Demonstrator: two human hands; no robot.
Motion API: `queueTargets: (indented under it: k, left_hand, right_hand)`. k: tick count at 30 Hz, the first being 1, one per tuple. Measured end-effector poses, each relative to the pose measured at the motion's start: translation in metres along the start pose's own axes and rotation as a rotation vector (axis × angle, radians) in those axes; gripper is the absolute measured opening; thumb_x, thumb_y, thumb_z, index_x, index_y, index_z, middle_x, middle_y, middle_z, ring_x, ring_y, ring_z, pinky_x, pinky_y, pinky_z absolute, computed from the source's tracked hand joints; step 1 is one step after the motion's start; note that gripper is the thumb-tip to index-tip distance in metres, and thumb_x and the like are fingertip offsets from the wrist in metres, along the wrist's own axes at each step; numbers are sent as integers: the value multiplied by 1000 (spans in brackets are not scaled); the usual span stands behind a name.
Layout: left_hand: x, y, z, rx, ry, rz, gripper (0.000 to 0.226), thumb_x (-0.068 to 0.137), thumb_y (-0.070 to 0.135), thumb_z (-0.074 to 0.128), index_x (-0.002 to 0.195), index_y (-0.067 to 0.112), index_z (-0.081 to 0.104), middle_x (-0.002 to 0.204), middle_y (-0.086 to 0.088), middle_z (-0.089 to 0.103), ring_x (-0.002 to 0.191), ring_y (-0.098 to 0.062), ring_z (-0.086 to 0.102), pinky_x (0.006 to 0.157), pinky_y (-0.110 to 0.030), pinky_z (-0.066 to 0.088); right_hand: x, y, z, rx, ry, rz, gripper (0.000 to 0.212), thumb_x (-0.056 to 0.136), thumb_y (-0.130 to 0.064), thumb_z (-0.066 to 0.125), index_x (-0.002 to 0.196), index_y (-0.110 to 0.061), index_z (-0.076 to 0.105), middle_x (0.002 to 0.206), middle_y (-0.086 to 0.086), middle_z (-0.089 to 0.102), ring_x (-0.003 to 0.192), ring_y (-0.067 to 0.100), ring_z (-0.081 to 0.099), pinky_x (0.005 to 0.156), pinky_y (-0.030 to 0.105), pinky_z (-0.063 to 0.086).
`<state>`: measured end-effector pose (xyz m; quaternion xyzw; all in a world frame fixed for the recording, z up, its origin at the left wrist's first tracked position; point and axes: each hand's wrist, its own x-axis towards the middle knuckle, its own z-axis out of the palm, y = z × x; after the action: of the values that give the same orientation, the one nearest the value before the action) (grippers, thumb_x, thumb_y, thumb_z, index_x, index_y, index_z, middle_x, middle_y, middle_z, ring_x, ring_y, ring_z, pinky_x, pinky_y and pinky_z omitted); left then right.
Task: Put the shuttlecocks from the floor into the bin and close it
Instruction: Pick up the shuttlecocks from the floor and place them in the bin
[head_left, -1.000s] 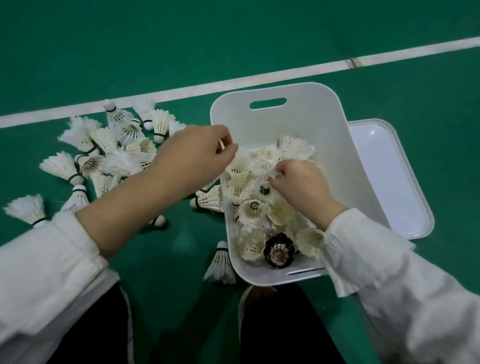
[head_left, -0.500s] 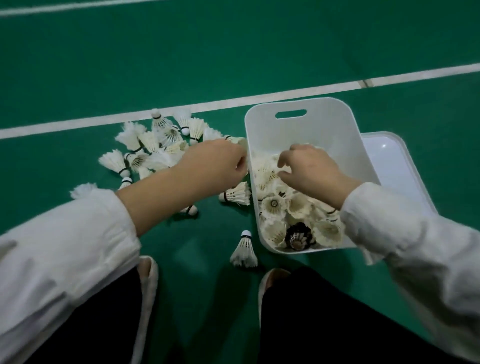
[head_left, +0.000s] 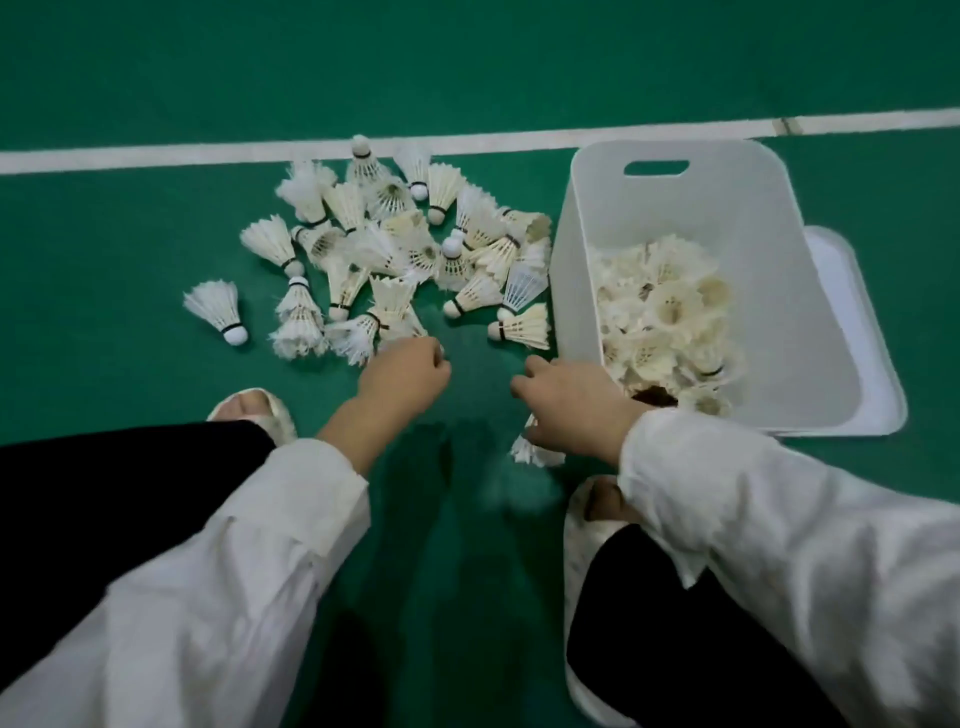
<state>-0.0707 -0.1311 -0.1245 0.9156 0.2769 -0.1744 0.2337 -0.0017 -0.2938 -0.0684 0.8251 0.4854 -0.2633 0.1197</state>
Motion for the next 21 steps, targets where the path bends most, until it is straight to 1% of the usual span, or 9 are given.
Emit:
queueTargets:
  k: [2, 4, 8, 10, 13, 16, 17, 19, 21]
  left_hand:
    - [-3, -10, 16, -91, -35, -59, 21, 89, 26, 49, 97, 11, 62, 103, -14, 65, 93, -30, 59, 74, -33, 44]
    - [-6, -18, 25, -152, -38, -117, 21, 89, 27, 50, 99, 12, 61, 106, -13, 65, 96, -30, 59, 76, -34, 45]
    - [-2, -30, 32, -200, 4, -186, 20, 89, 27, 48, 100, 16, 61, 106, -9, 65, 95, -28, 59, 75, -32, 45]
    - [2, -36, 30, -203, 28, -196, 20, 89, 25, 47, 100, 16, 60, 104, -7, 65, 92, -28, 59, 70, -31, 44]
    - [11, -43, 28, -247, 140, -188, 18, 90, 23, 48, 100, 13, 60, 102, -9, 64, 88, -27, 58, 69, -32, 44]
    - [20, -47, 26, -323, 301, -179, 25, 91, 23, 51, 110, 9, 56, 112, -12, 56, 102, -28, 52, 83, -37, 41]
    - [23, -48, 26, -333, 339, -174, 30, 91, 24, 52, 116, 7, 53, 116, -13, 53, 108, -28, 49, 89, -36, 39]
    - [30, -48, 26, -343, 383, -164, 38, 91, 27, 54, 121, 4, 49, 120, -13, 50, 114, -28, 43, 95, -35, 35]
    - [38, -50, 27, -367, 379, -160, 39, 91, 30, 54, 121, 5, 50, 121, -12, 49, 116, -26, 40, 95, -32, 33]
  right_hand:
    - [11, -10, 22, 18, -87, 47, 51, 83, -31, 61, 127, -13, 43, 126, 11, 41, 113, 33, 49, 79, 38, 44]
    - [22, -19, 41, 40, -178, 88, 56, 83, -29, 62, 130, -12, 39, 131, 13, 35, 117, 35, 44, 89, 42, 45]
    - [40, -22, 66, 5, -191, 143, 44, 88, -13, 55, 129, -7, 40, 132, 15, 37, 121, 34, 41, 94, 41, 43]
    - [48, -18, 65, 68, -129, 143, 35, 90, -6, 50, 124, -2, 45, 127, 17, 44, 119, 35, 44, 95, 41, 42]
    - [61, -16, 51, 372, 102, 245, 21, 91, -9, 47, 106, 2, 57, 110, 19, 53, 103, 36, 55, 85, 38, 43]
    - [78, -20, 33, 725, 308, 416, 25, 92, -18, 46, 89, 1, 62, 93, 18, 62, 87, 35, 61, 77, 39, 49]
    - [83, -22, 28, 824, 341, 444, 23, 92, -19, 47, 93, -1, 61, 91, 17, 65, 85, 35, 63, 75, 42, 52]
    - [93, -28, 21, 983, 393, 489, 12, 90, -12, 44, 102, -10, 47, 87, 15, 64, 78, 37, 64, 70, 49, 55]
    - [102, -30, 17, 1062, 404, 550, 18, 86, -1, 36, 98, -13, 32, 81, 18, 61, 71, 40, 63, 68, 52, 54]
